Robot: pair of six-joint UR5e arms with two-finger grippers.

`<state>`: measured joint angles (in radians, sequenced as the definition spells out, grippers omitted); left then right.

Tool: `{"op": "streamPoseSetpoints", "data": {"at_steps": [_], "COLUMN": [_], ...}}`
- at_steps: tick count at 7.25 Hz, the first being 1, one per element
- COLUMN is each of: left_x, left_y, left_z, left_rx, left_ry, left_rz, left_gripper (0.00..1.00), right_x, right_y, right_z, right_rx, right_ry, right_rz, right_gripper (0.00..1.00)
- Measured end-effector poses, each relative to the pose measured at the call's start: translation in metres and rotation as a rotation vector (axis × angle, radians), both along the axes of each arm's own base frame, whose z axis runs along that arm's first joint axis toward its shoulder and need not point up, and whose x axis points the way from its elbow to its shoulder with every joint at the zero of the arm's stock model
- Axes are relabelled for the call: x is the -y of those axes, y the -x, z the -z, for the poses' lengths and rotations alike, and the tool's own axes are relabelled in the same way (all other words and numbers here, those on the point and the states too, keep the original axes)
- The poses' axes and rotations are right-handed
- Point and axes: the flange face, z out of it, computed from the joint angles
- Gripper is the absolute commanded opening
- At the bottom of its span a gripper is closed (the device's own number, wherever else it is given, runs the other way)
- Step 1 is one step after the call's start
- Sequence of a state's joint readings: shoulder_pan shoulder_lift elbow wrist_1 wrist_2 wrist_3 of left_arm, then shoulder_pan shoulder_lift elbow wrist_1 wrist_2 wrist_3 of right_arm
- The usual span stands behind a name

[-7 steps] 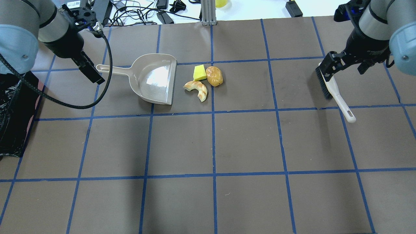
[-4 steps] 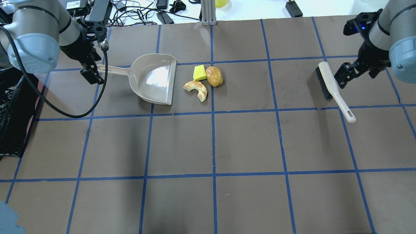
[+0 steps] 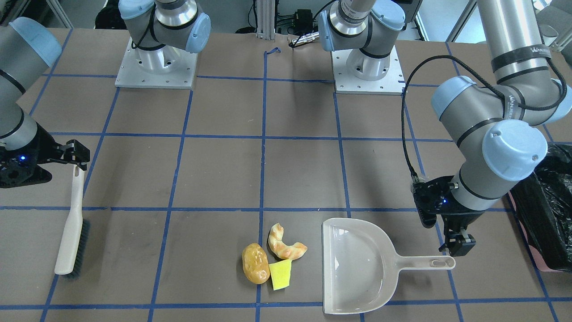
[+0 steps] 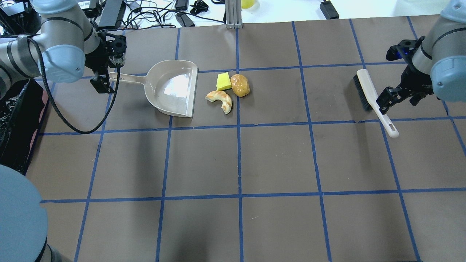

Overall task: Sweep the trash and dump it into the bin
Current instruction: 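Close the left gripper on the dustpan handle while the right gripper grasps the brush handle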

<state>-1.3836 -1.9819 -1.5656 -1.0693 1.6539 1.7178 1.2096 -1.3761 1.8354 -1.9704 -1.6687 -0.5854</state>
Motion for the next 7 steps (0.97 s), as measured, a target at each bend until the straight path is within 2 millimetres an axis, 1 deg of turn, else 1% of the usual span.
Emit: {"op": "streamPoseSetpoints", "data": {"at_steps": [2, 3, 4, 6, 7], "left_x": [0.02, 0.03, 0.038, 0.048, 0.05], "left_y": [-0.004, -0.005, -0.006, -0.009, -0.01], "left_z": [0.013, 0.019, 0.026, 0.043, 0.05], "left_rx": [-0.001, -0.004, -0.008, -0.011, -0.012], "left_ry": [-0.007, -0.007, -0.01, -0.028, -0.031], "left_rz": [0.032, 0.039, 0.042, 0.04, 0.033], "left_gripper": [0.96, 0.96, 0.95, 0.92, 0.88], "right_x": [0.009, 0.012, 0.014, 0.017, 0.018], "right_y": [0.005, 0.007, 0.007, 0.009, 0.009], "right_z": [0.027, 0.035, 0.044, 0.067, 0.073], "right_rx": [0.004, 0.005, 0.009, 0.021, 0.025], "right_ry": [-0.025, -0.032, -0.044, -0.081, -0.092], "right_rz": [-0.018, -0.02, -0.021, -0.02, -0.018], "right_gripper": [0.98, 0.93, 0.92, 0.91, 0.77]}}
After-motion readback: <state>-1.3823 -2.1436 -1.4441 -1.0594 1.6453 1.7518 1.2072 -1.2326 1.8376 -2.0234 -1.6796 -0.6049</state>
